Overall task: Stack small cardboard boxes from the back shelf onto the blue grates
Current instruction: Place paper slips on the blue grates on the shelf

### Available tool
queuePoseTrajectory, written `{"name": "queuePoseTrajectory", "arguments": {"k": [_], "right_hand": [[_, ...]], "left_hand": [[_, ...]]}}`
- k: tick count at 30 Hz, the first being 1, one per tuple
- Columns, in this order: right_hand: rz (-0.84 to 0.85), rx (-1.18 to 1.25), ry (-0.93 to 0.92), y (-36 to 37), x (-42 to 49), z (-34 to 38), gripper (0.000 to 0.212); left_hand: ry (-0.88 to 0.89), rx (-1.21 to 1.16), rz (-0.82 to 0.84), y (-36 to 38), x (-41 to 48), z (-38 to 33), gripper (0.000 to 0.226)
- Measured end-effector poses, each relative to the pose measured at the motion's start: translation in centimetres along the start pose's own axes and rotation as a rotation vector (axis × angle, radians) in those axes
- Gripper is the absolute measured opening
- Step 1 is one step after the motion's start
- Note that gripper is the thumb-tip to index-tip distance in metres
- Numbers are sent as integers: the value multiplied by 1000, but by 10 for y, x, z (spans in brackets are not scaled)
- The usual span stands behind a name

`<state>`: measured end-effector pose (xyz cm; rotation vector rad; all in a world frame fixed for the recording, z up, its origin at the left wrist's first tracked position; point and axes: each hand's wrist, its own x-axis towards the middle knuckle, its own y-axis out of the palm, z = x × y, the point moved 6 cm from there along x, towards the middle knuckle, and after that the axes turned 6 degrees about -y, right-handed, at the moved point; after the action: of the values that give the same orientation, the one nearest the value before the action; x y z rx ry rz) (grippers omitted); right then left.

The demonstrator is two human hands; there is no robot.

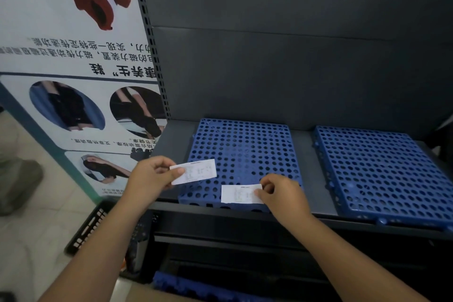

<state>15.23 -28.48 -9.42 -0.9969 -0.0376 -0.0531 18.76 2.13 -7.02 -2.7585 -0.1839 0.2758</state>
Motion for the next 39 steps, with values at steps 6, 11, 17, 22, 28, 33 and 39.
{"name": "queuePoseTrajectory", "arguments": {"k": [6,11,17,22,28,33,39], "right_hand": [[-35,38,-43,-9,-2,0,28],[-130,334,-85,-57,-9,13,21],[-117,419,-29,-108,-22,-5,4],[-179,398,31,-146,-40,-49,10],[-254,449,72,-190,-65,-104,9],[-255,478,93,-216,-81,-143,8],[-318,466,224,-249,-94,-219,11]], "left_hand": [[29,0,87,22,-8,-16,10],[108,-12,152,55,-19,-52,13],[188,-52,317,122,-41,-103,15],[199,-70,409,175,-64,-133,12],[214,-40,463,234,-93,-165,11],[219,4,469,274,-109,-177,11],[210,146,394,300,-114,-171,9]]}}
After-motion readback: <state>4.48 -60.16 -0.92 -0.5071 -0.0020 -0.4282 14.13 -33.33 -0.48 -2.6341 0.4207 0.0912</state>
